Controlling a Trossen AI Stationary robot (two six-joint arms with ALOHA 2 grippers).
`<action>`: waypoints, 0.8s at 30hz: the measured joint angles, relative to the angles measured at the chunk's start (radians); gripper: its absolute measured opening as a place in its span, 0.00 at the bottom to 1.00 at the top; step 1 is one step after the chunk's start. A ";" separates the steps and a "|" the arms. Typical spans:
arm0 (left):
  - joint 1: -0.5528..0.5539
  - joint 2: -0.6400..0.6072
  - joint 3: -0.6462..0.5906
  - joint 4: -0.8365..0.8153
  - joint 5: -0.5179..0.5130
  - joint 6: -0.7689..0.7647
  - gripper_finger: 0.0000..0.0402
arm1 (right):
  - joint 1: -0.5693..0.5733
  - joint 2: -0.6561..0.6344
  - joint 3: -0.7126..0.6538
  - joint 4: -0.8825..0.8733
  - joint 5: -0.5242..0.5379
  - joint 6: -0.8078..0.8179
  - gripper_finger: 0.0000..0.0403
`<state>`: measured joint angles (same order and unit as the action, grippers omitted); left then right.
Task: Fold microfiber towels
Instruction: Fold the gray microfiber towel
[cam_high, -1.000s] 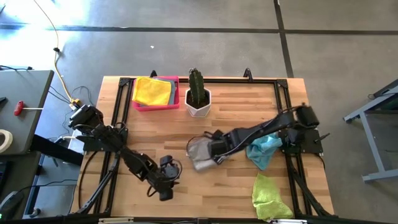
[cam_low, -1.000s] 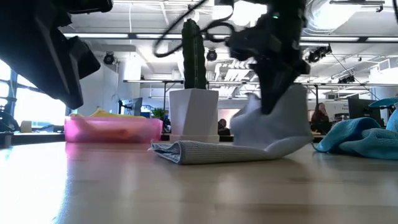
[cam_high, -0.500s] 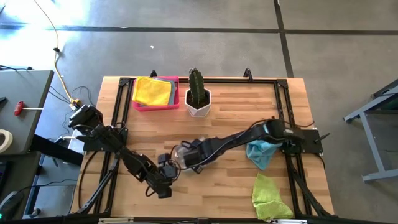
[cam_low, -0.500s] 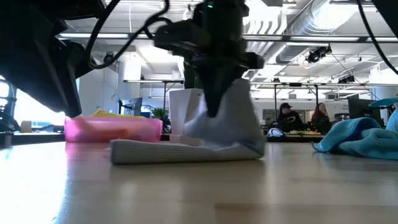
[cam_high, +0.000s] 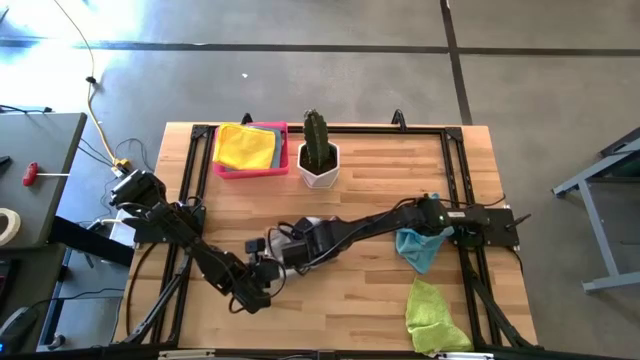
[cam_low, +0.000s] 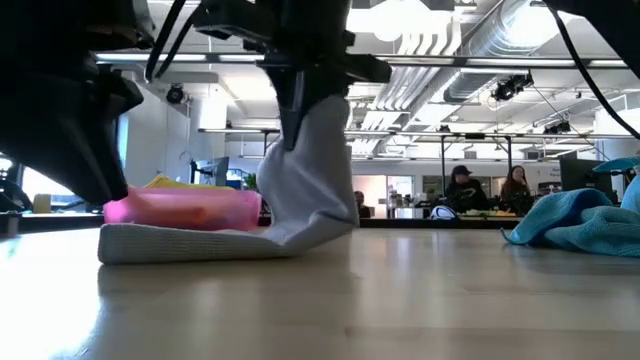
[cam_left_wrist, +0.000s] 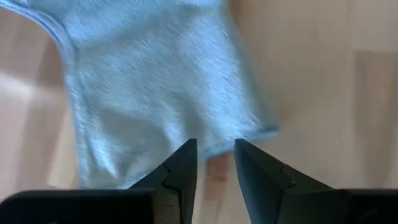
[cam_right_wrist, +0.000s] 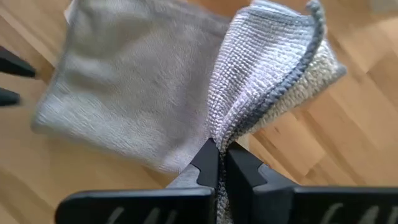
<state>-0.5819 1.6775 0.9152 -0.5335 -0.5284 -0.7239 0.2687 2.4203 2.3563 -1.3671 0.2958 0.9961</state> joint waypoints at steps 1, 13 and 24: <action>0.001 0.000 0.000 -0.009 -0.011 -0.003 0.24 | 0.000 0.000 0.001 0.018 0.006 0.001 0.00; -0.018 -0.002 0.000 -0.150 -0.037 -0.071 0.24 | -0.007 0.037 -0.004 0.273 0.036 -0.016 0.00; -0.069 0.000 -0.058 -0.182 -0.042 -0.193 0.24 | 0.015 0.040 -0.003 0.417 0.045 -0.072 0.00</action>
<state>-0.6504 1.6775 0.8577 -0.7151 -0.5701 -0.9167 0.2833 2.4607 2.3531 -0.9502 0.3412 0.9236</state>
